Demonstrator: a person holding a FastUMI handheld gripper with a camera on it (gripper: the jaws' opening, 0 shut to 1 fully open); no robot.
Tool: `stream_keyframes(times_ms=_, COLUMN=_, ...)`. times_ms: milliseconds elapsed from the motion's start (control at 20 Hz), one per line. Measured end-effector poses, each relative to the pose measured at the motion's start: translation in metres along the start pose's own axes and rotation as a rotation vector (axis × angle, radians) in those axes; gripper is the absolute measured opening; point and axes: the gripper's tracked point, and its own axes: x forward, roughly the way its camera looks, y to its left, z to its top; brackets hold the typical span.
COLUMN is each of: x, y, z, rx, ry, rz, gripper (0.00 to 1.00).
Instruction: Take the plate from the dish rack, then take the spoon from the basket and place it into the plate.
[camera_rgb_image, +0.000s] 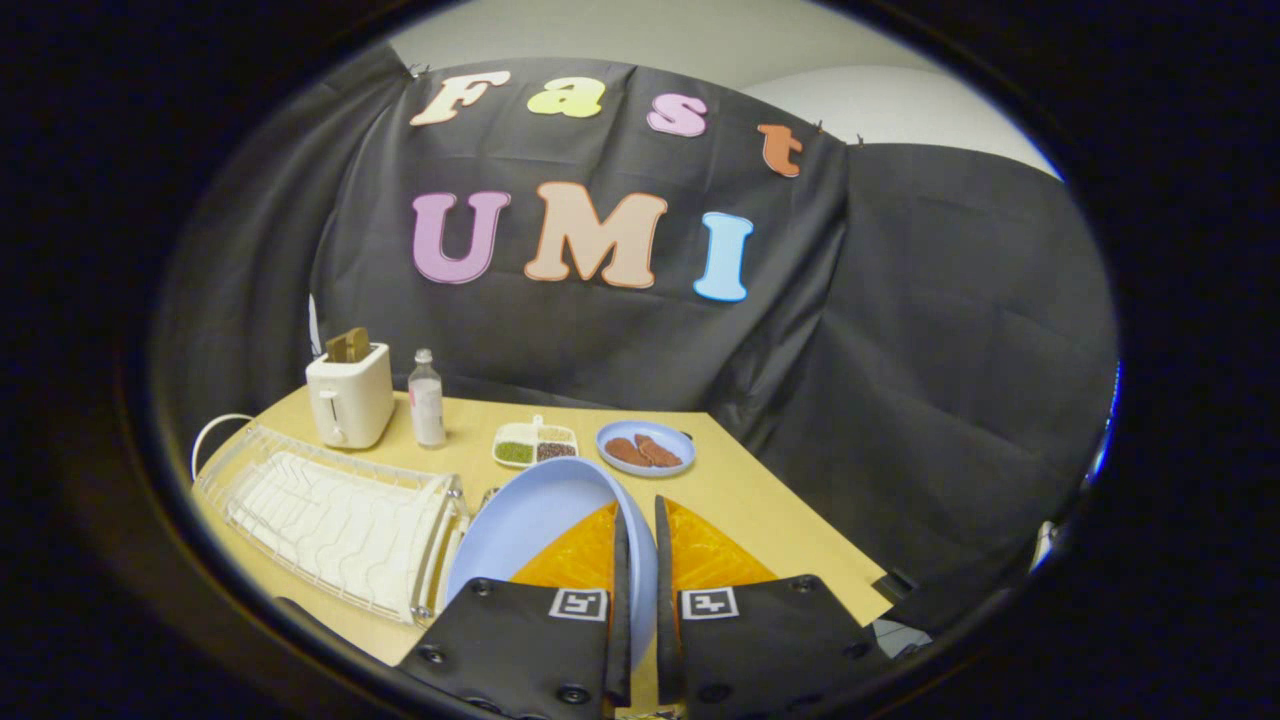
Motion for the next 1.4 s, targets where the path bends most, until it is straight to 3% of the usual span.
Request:
stream_keyframes(times_ms=800, x=0.007, y=0.013, z=-0.096, rx=0.149, ry=0.14, rz=0.111, gripper=0.13)
stream_keyframes(times_ms=1050, x=0.02, y=-0.006, z=-0.133, rx=0.241, ry=0.222, rz=0.076, gripper=0.13)
stream_keyframes(times_ms=1400, x=0.034, y=-0.03, z=-0.152, rx=0.243, ry=0.267, rz=0.048, gripper=0.16)
